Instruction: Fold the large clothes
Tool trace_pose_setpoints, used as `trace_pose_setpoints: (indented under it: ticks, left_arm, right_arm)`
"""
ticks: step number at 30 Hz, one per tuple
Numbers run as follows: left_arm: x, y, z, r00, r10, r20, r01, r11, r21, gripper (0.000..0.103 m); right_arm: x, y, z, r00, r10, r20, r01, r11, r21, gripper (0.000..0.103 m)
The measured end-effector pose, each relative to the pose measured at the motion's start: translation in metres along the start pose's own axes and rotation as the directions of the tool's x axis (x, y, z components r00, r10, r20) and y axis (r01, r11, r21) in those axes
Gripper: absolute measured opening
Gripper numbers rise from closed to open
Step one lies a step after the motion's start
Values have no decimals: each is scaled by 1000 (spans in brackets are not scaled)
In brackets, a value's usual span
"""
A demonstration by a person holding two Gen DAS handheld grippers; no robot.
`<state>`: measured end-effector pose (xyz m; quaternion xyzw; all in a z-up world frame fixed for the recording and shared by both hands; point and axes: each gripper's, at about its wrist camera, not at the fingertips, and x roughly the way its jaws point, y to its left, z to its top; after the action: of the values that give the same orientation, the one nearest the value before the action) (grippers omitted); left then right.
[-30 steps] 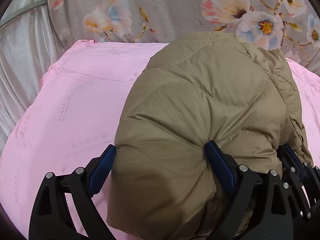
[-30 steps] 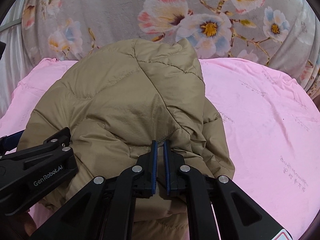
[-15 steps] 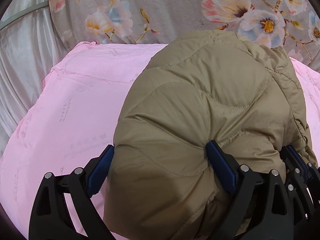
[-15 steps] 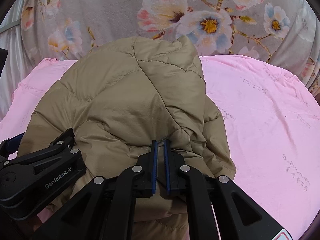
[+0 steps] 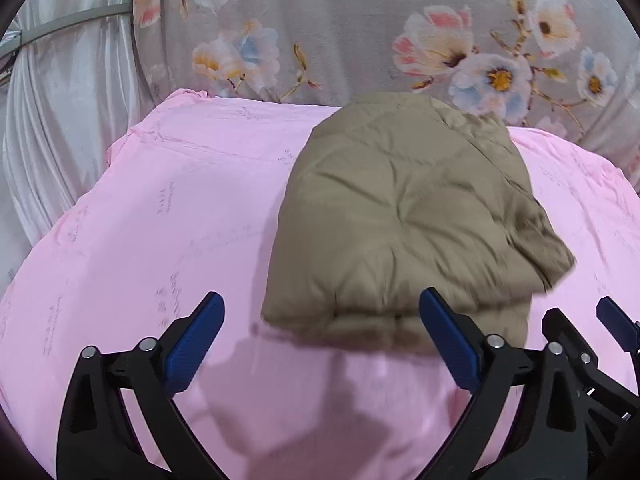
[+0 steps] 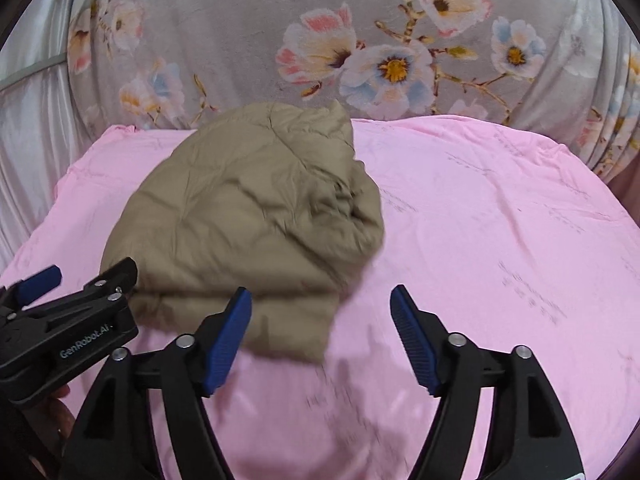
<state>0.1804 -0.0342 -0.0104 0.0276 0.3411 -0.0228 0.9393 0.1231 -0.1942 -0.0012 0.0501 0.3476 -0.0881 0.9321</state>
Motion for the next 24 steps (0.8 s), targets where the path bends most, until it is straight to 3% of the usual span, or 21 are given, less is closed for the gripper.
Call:
trace_pose_setpoints:
  ticks: [5,10,17,24]
  left_arm:
    - [-12,-8,-46,998,-11,-55,13,999,30,97]
    - [-15,-9,-79,995,-16,-102,19,999,34,97]
    - [-17,-4,-89,988,-58,-146,59,998,2,97]
    - [-23,-8,-90,991,-53,-122,56,998,17,97]
  right_arm:
    - [-23,-14,-48,999,28,-35,-27,999,32,77]
    - [-31,-22,-72,996,47,-74,-43,998,52,78]
    - [-34,-29,-74,998,22,-63,-17,997,79,80]
    - [-43,-28,-70,999,-50,-15,50,998,47,81]
